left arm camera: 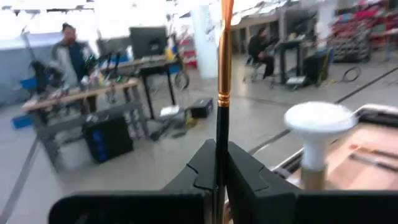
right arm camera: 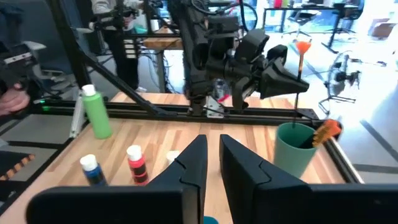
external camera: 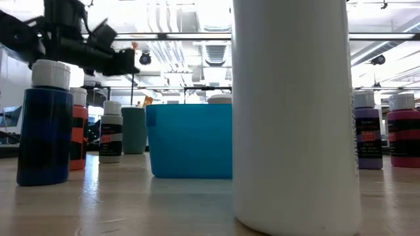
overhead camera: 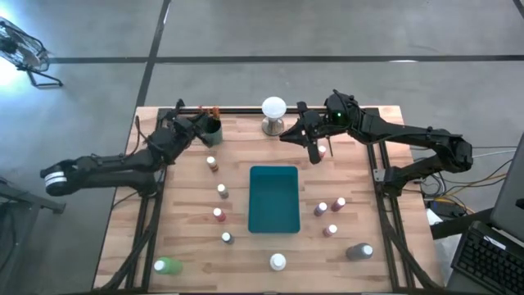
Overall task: Pick & Place Paint Supplies
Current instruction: Put the yellow paint brush into the green cup
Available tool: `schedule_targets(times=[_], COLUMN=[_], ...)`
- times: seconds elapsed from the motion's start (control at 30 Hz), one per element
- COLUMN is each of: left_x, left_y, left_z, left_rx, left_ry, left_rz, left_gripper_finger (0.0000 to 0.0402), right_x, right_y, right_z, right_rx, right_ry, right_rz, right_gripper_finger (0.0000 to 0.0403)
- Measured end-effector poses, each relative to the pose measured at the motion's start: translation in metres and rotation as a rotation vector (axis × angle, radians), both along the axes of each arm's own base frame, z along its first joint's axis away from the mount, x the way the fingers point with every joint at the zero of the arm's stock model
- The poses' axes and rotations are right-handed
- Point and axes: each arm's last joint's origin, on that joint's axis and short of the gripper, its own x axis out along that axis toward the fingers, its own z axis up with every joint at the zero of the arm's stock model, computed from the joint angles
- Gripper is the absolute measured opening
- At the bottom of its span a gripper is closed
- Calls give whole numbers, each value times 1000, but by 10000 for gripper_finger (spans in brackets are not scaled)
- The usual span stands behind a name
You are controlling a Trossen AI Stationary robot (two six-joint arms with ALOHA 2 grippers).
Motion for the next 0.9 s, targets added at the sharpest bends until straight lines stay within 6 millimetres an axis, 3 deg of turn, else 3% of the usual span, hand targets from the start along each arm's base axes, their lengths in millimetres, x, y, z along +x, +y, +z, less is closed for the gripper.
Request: schedule_targets(times=[0.33, 0.9], left_x=[8, 10], left_y=[20, 22], left_z=[-15, -47], left_rx=[-60, -192], left_ry=[-26, 41], left_rz=[-36, -34], left_gripper_finger=[17, 17], right_x=[0, 0], right_y=[0, 0], right_z=[0, -1], right_rx=[6, 19], right_ry=[2, 13], right_rz=[-3, -5], right_gripper_finger=[65, 93])
